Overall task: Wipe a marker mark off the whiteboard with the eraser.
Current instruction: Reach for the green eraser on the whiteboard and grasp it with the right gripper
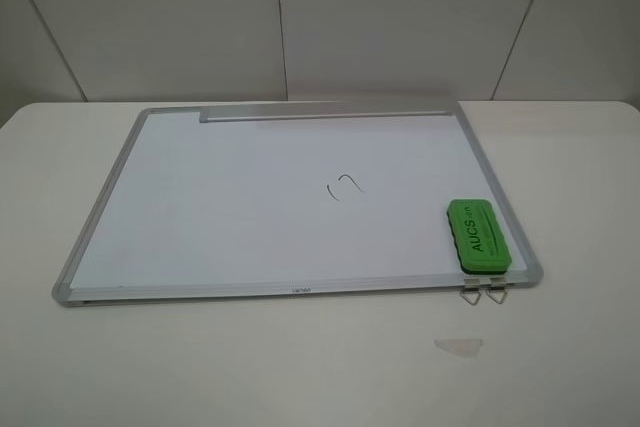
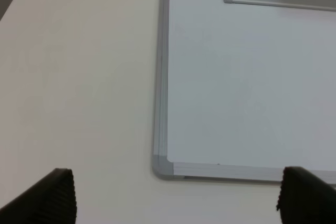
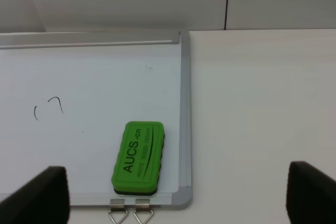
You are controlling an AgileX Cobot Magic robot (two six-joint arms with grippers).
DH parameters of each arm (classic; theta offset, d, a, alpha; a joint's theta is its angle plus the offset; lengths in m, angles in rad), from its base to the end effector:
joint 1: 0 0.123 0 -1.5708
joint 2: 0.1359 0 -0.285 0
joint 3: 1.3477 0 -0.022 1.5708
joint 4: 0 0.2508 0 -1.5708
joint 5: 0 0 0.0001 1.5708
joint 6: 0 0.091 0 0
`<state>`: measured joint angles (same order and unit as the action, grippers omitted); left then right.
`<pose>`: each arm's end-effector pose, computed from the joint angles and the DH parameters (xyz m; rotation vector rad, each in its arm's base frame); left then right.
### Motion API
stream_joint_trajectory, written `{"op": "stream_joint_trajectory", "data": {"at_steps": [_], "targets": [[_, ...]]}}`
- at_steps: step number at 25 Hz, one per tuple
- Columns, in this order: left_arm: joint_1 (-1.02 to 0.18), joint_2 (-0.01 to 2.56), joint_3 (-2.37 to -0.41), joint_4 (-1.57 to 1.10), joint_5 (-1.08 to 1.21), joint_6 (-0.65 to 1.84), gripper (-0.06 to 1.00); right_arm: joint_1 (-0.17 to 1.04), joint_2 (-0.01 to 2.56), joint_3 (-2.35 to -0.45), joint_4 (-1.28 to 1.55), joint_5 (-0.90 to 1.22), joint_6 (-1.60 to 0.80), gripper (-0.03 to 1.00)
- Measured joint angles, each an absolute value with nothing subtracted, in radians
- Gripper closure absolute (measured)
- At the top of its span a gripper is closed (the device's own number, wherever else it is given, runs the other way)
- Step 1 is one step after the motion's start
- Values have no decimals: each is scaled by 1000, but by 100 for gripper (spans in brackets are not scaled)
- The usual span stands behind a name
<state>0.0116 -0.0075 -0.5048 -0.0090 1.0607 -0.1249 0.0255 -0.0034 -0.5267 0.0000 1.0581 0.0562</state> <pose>-0.0065 -0.0008 0.2786 -0.1382 2.0282 -0.0821 -0.0085 -0.0002 0.2848 0.0309 2.0117 0.0521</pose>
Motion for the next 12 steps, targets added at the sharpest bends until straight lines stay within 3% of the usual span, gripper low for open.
{"op": "stream_joint_trajectory", "data": {"at_steps": [12], "targets": [[12, -8, -505, -9, 1061, -125, 16, 26, -3, -527, 0, 1058, 56, 14]]}}
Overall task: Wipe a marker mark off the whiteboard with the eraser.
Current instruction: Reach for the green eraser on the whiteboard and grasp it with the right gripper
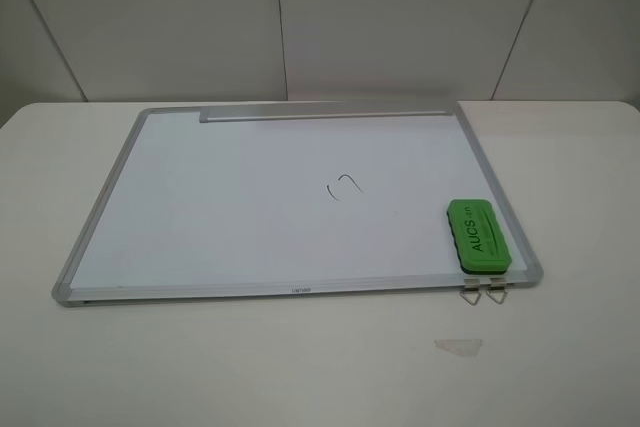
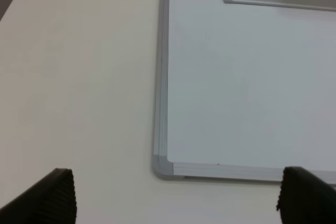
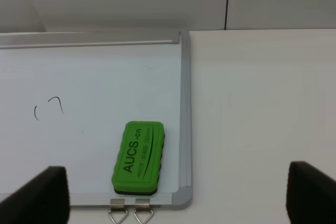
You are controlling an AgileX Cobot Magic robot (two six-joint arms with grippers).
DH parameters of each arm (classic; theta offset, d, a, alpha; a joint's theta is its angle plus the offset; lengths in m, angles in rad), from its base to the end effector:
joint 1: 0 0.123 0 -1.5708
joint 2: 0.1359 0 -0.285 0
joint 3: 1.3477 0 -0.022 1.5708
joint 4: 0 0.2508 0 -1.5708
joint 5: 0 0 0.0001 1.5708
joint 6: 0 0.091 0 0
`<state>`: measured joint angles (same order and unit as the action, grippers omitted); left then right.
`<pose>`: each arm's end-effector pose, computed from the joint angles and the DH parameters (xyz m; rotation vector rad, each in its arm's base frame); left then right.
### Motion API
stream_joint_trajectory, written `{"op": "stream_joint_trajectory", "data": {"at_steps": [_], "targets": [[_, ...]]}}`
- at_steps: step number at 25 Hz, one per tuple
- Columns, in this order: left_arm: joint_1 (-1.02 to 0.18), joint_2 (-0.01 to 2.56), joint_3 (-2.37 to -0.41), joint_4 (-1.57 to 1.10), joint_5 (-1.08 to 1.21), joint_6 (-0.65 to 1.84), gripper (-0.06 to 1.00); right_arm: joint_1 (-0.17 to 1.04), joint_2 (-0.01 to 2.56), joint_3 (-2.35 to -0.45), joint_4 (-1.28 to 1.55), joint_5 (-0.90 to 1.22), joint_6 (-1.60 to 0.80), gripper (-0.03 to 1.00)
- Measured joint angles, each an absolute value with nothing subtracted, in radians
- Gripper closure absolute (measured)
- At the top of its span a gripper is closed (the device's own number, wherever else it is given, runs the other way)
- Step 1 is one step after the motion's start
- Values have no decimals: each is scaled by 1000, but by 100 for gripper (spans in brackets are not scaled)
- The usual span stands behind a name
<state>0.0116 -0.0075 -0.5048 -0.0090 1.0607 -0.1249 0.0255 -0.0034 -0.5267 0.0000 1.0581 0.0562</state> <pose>-0.0065 -0.0008 0.2786 -0.1382 2.0282 -0.0821 -0.0085 -0.0002 0.2848 0.0309 2.0117 0.0521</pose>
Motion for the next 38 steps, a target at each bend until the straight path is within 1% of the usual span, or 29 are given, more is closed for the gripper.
{"op": "stream_joint_trajectory", "data": {"at_steps": [38], "targets": [[12, -8, -505, -9, 1061, -121, 16, 26, -3, -527, 0, 1058, 56, 14]]}}
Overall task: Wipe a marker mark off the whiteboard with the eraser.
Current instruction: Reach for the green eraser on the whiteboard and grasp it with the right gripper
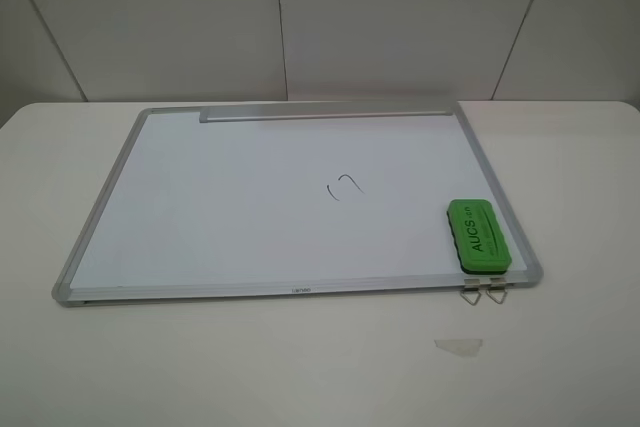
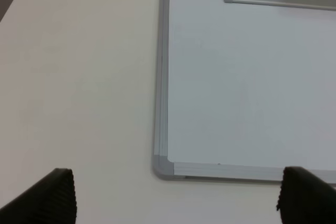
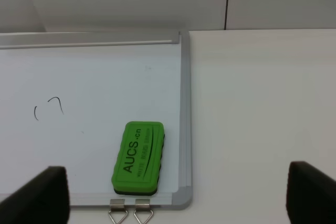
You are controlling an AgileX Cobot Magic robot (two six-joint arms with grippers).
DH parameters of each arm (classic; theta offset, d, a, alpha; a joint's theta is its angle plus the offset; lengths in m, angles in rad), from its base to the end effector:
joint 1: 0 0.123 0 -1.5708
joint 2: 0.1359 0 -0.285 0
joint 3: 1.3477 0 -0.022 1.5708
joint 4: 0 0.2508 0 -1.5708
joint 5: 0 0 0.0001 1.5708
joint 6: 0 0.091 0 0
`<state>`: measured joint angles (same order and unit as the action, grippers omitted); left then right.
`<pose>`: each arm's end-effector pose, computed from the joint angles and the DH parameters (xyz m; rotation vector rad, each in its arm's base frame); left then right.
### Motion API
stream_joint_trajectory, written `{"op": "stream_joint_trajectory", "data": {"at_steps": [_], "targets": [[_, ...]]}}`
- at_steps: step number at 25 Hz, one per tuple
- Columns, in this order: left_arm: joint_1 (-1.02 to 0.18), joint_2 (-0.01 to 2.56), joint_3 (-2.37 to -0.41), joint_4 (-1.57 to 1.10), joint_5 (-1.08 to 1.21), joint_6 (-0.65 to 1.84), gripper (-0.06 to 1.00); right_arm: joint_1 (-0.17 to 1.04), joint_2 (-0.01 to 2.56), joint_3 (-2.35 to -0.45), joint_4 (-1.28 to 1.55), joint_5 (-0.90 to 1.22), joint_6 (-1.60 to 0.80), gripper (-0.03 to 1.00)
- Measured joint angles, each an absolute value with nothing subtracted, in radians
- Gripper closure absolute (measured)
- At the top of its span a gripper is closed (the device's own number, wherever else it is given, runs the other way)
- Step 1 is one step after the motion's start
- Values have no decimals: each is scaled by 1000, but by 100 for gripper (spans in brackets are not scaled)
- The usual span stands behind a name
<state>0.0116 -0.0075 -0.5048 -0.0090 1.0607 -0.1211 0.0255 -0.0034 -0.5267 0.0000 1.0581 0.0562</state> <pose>-0.0065 -0.0008 0.2786 -0.1343 2.0284 -0.0797 -0.0085 -0.0002 0.2848 0.0309 2.0117 0.0521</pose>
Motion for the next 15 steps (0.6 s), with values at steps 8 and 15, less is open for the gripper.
{"op": "stream_joint_trajectory", "data": {"at_steps": [8, 15], "targets": [[12, -8, -505, -9, 1061, -120, 16, 26, -3, -527, 12, 1057, 57, 14], [12, -8, -505, -9, 1061, -120, 16, 26, -3, -527, 27, 1055, 57, 14]]}}
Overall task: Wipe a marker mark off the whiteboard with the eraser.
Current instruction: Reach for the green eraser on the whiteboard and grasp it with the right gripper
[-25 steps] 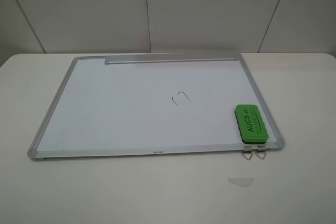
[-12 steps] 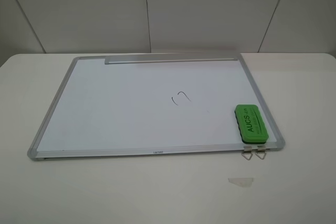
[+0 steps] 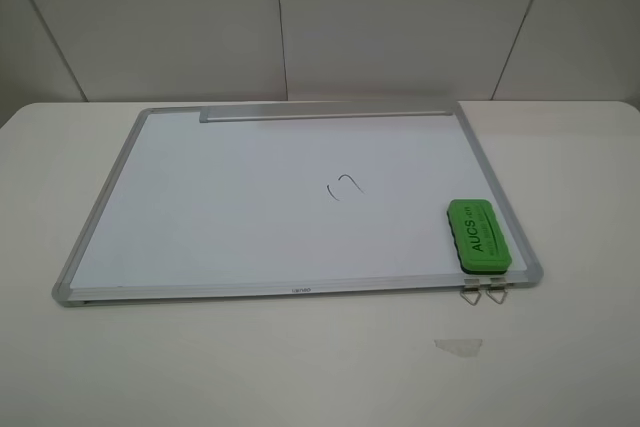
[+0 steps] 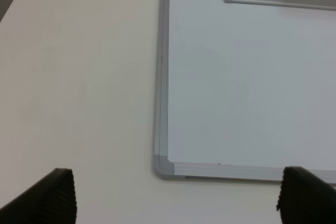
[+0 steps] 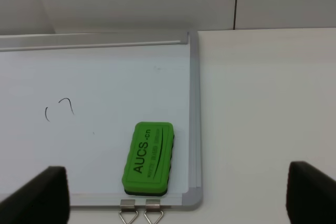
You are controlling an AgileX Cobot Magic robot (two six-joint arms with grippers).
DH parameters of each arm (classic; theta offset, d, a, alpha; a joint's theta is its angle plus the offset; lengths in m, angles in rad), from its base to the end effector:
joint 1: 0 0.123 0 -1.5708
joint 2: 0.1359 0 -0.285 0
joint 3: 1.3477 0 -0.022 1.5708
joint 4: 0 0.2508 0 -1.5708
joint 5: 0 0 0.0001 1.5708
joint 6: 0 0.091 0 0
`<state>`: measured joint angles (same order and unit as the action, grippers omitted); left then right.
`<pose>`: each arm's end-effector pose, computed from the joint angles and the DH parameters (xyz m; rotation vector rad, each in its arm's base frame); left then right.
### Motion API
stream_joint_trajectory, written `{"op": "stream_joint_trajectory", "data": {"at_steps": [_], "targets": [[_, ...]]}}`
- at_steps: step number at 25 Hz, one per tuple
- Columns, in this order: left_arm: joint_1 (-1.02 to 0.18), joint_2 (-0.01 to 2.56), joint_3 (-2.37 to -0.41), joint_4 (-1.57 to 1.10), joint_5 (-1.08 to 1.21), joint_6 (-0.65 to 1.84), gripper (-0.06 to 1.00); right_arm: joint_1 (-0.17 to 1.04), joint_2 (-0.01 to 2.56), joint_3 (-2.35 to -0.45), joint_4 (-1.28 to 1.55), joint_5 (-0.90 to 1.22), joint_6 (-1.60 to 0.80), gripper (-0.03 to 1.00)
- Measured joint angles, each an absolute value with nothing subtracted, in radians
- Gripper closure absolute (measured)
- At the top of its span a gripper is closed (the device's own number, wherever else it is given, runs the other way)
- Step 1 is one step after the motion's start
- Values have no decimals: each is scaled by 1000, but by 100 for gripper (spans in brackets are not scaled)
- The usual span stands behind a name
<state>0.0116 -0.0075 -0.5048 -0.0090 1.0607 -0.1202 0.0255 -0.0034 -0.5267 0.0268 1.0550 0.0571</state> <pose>-0.0065 -0.0008 0.2786 -0.1334 2.0285 -0.0791 -0.0084 0.0019 0.2851 0.0301 2.0090 0.0846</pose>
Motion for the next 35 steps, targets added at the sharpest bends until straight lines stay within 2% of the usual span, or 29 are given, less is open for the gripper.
{"op": "stream_joint_trajectory", "data": {"at_steps": [8, 29, 35], "targets": [[12, -8, -505, -9, 1061, -120, 16, 26, 192, -553, 38, 1012, 57, 14], [12, -8, -505, -10, 1061, -119, 16, 27, 1264, -937, 176, 1072, 51, 14], [12, -8, -505, -23, 1061, -119, 16, 130, 1491, -996, 153, 1032, 32, 14]]}}
